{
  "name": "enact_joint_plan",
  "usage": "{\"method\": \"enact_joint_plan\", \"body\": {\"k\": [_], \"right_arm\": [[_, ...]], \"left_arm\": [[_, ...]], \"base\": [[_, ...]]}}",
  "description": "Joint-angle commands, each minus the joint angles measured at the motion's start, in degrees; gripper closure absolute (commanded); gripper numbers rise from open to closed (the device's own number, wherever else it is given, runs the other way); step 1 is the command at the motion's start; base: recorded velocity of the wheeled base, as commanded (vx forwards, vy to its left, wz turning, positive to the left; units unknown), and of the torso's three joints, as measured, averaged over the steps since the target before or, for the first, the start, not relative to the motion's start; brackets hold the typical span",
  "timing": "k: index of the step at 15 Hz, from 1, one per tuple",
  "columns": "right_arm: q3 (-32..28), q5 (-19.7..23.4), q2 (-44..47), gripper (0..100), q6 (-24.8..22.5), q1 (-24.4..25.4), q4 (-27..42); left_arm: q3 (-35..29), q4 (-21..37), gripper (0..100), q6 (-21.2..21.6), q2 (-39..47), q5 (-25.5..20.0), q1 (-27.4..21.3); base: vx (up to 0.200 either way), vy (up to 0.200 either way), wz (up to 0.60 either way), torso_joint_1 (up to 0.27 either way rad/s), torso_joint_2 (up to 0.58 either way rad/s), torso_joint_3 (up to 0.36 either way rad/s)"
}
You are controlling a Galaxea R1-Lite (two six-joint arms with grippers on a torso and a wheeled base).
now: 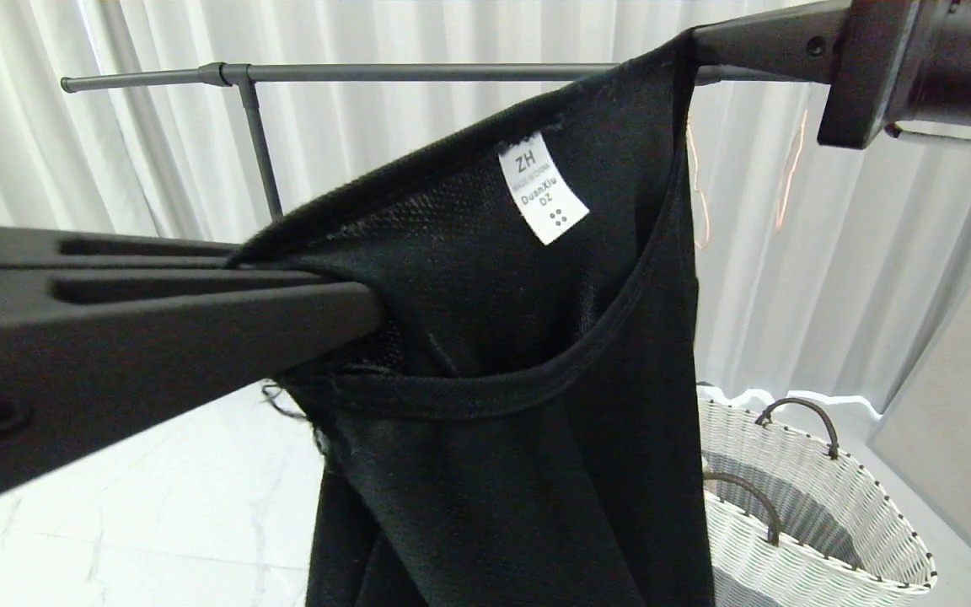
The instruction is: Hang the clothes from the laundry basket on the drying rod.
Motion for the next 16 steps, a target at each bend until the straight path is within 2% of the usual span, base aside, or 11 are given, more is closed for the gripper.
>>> {"method": "enact_joint_plan", "body": {"k": [1,5,6,8,9,11,13,16], "right_arm": [[0.06,-0.03,0.99,100,0.03,0.0,-0.03],[0.41,-0.21,-0.24,100,0.03,0.0,0.15],[0.58,-0.56,-0.95,100,0.03,-0.62,0.41],[1.46,-2.85,-2.7,100,-0.06,-2.64,0.67],[1.64,-3.73,-3.67,100,-0.06,-3.34,1.38],[2.61,-4.08,-7.45,100,-0.06,-5.45,5.42],[4.28,-3.99,-11.32,100,-0.06,-6.5,8.93],[7.97,-3.64,-16.94,100,-0.32,-6.24,14.12]], "left_arm": [[0.08,-0.01,100,0.02,-0.85,0.01,-1.28],[0.17,-0.1,100,0.37,-0.58,0.09,-1.72],[0.08,-0.27,100,1.95,-0.58,0.18,-0.49],[0.17,-1.59,100,9.6,-0.15,0.09,9.62],[0.08,-3.97,100,13.02,0.73,-0.26,12.96],[-0.01,-12.32,100,15.75,4.25,-2.02,17.88],[-0.01,-18.12,100,17.07,7.33,-2.1,18.67],[0.08,-19.61,100,17.16,10.31,-3.16,18.67]], "base": [[0.0,0.0,0.0,0.0,0.0,0.0],[0.0,0.0,0.0,0.0,0.0,0.0],[0.0,0.0,0.0,0.0,0.0,0.0],[0.0,0.0,0.0,0.0,0.0,0.0],[0.0,0.0,0.0,0.0,0.0,0.0],[0.0,0.0,0.0,0.0,0.0,0.0],[0.0,0.0,0.0,0.0,0.0,0.0],[0.0,0.0,0.0,0.0,0.0,0.0]]}}
